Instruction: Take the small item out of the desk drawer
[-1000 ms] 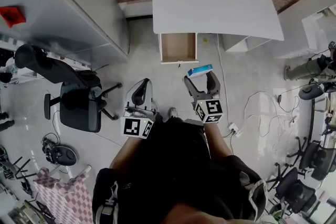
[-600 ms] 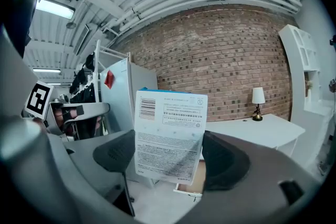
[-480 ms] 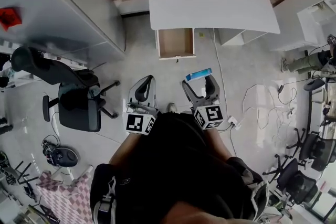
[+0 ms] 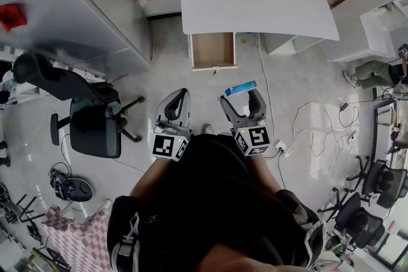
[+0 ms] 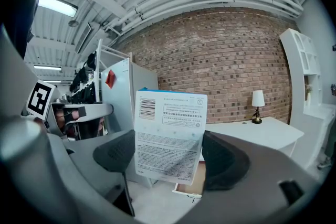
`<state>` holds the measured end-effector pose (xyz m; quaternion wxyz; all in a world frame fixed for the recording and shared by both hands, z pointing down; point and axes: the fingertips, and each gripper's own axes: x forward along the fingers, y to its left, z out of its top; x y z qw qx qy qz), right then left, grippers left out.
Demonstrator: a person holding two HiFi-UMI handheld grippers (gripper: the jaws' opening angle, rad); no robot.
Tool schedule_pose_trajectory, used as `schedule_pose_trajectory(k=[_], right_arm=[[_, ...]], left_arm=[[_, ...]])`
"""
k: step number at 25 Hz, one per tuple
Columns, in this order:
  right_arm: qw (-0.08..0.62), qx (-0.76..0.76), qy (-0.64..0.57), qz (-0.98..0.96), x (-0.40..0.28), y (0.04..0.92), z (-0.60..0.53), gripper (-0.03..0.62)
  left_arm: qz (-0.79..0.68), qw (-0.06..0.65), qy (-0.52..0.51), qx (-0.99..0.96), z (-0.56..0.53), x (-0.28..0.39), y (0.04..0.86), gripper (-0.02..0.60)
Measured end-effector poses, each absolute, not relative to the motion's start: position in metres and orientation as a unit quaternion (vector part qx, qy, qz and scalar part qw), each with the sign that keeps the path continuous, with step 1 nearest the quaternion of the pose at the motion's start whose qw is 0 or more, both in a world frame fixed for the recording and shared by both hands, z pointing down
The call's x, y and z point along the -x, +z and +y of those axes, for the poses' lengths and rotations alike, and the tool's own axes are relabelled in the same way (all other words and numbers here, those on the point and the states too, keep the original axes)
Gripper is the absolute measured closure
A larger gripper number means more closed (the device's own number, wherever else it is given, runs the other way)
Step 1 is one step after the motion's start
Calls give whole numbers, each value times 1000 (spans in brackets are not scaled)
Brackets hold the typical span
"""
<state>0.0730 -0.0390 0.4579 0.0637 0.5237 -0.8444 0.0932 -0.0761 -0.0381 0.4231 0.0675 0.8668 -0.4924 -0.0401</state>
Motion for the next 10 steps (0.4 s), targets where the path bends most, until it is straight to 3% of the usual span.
schedule_pose_trajectory(k=[10], right_arm=[[65, -522, 91, -845, -67, 454, -28, 208]], left_arm=[[-491, 72, -37, -867, -25, 81, 424, 571]])
